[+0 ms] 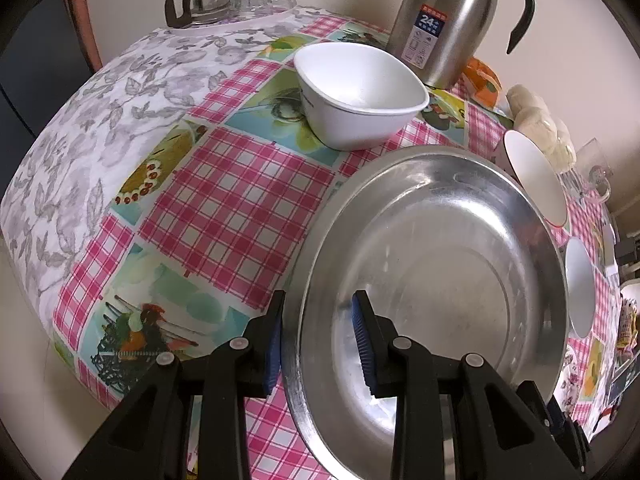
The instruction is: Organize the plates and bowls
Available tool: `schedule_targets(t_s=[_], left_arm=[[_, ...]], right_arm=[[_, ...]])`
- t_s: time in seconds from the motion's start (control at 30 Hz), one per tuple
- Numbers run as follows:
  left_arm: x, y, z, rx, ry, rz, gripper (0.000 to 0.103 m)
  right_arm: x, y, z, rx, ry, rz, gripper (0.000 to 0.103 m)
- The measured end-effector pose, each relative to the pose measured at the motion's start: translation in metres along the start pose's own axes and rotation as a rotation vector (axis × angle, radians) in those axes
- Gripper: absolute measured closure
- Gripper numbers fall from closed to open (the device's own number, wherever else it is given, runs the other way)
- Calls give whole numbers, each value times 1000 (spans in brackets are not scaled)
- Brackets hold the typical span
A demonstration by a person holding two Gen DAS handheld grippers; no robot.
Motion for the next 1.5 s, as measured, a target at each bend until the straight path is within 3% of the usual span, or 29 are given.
schedule_targets(t_s=[0.63,0.77,0.83,1.1,1.2,1.3,1.33,1.47,1.5], left_arm=[[-1,4,1,25,6,1,70],[-2,4,3,32,20,11,66],[-4,3,6,30,24,0,55],[-10,-4,27,-26,31,-32,41],[-10,-4,31,-26,24,-41,39],[-10,-5,32,-34,11,-56,30],[-11,-5,33,-37,9,-63,27],[-11,-6,34,-53,-17,-82,25],[-10,-6,34,-57,-28,-88,19]], right_arm=[[-1,8,4,50,2,-16,79],[-2,7,5,53,-7,-26,79],[-2,6,7,58,-15,-34,77],[-6,0,23,22,-3,-48,71],[-7,-6,32,-8,12,-45,58],[-6,-10,38,-29,10,-41,50],[-6,-11,40,-38,8,-42,41],[-6,-14,44,-62,13,-34,26],[-7,-15,45,-67,15,-38,24]])
Point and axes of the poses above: each gripper's, at about its wrist camera, not at the fingertips, and z roughly against the way its jaws point, x to its left, y to its underside, the point moved 7 cm from there along -z, roughly the way its jaws point, and after that the axes turned 2 degrees about -x, right-handed, at the moved point
